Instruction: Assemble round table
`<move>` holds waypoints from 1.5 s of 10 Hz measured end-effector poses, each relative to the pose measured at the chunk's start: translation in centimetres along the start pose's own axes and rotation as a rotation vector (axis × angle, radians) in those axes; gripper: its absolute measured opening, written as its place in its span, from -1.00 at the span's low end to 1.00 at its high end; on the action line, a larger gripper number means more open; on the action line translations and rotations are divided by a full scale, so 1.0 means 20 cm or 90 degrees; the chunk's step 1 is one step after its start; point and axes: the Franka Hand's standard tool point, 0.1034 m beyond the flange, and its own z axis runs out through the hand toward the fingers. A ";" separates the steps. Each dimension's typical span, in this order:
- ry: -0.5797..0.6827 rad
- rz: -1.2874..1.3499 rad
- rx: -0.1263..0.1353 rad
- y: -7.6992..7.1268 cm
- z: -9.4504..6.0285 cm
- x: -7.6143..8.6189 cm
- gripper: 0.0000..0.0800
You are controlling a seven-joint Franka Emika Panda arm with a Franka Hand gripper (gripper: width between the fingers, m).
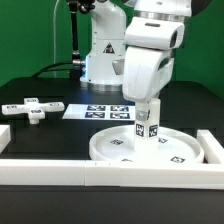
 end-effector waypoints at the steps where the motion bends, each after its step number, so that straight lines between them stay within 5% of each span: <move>1: 0.004 0.074 0.006 0.00 0.00 0.00 0.02; 6: 0.016 0.395 0.053 0.00 0.00 -0.02 0.02; 11: 0.010 0.600 0.060 -0.01 0.00 0.00 0.02; 15: 0.016 0.851 0.105 -0.01 0.00 0.00 0.02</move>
Offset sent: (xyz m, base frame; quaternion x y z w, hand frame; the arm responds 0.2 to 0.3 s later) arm 0.0036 -0.0033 0.0009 0.0298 -0.0124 0.2899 0.9565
